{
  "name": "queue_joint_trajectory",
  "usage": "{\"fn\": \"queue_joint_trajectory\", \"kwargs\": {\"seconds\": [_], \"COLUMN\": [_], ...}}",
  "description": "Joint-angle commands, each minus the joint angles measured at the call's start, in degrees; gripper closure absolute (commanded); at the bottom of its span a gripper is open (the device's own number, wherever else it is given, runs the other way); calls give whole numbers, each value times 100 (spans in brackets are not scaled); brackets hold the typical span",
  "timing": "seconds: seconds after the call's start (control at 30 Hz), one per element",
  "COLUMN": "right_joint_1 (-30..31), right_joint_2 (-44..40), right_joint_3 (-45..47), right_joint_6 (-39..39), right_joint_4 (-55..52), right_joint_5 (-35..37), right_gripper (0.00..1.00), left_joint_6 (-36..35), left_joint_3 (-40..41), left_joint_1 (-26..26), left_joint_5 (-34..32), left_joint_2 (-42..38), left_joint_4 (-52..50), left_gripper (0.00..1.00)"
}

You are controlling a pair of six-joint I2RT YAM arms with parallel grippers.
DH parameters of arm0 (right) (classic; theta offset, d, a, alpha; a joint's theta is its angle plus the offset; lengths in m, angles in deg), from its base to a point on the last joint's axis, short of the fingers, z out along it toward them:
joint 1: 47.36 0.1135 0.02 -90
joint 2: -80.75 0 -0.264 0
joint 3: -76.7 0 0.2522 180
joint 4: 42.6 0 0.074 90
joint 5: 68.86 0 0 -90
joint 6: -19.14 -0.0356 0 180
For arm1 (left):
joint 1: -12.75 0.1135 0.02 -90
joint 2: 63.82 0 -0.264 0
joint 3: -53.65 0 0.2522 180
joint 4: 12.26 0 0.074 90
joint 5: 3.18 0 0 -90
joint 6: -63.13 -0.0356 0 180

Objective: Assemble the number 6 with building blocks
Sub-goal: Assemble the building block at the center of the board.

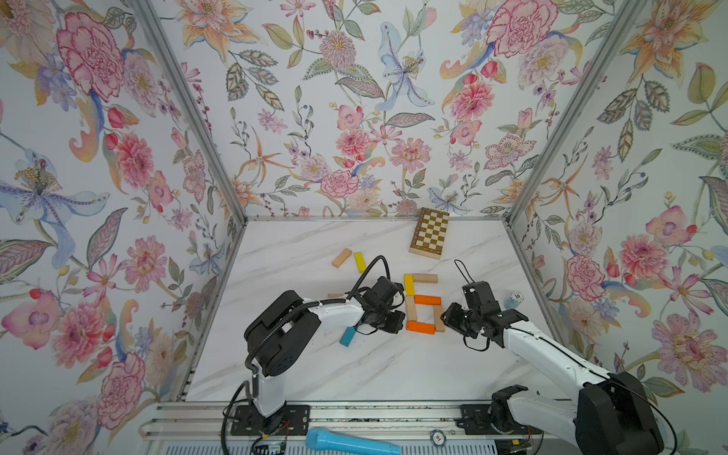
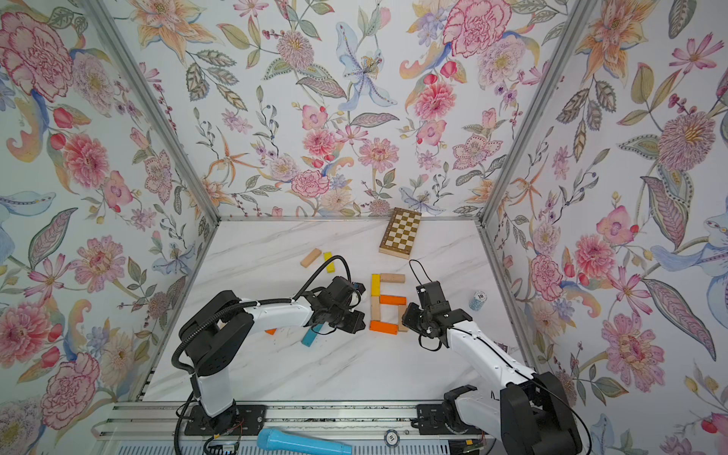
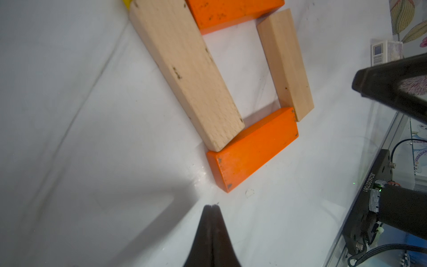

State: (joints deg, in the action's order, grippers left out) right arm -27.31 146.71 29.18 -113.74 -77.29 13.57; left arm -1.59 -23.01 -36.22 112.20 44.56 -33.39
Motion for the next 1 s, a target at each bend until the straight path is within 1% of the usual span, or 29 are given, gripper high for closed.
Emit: {"fn": "queue_joint_trajectory", "kwargs": {"seconds": [0.0,0.17,0.27,0.3,0.37,0.43,0.57,0.6,0.97], "right_joint_1": [30,416,650,772,919,1020,1097,1261,1370], "right_joint_2": [-224,-449,-487,-479,-446,-390,-244,-209,185], "right_joint_3": [185,360,448,471,509,582,651,668,774], "right_joint_6": [19,-219,-363,-417,-496,-584,-670,-670,-731], "right_joint_4": [-196,-289,-268,-280,-250,-123,13,62,414], "right_joint_5": [-175,2,97,175,232,228,251,231,230], "right_gripper": [62,63,66,66,69,71,74,75,77], "left_joint_6": [-124,-151,-135,-133,-126,-127,-111,-110,-88], "left_joint_3": [-142,-212,-223,-232,-246,-274,-326,-352,-452], "left_joint_1": [-48,-69,-73,-68,-64,-69,-69,-64,-77], "left_joint_5": [166,164,153,142,133,118,67,57,-6], "left_joint_2": [165,277,321,337,352,386,451,469,571], "left_joint_4": [-124,-163,-175,-189,-190,-211,-220,-239,-334], "left_gripper": [100,100,100,100,100,100,100,100,100]}}
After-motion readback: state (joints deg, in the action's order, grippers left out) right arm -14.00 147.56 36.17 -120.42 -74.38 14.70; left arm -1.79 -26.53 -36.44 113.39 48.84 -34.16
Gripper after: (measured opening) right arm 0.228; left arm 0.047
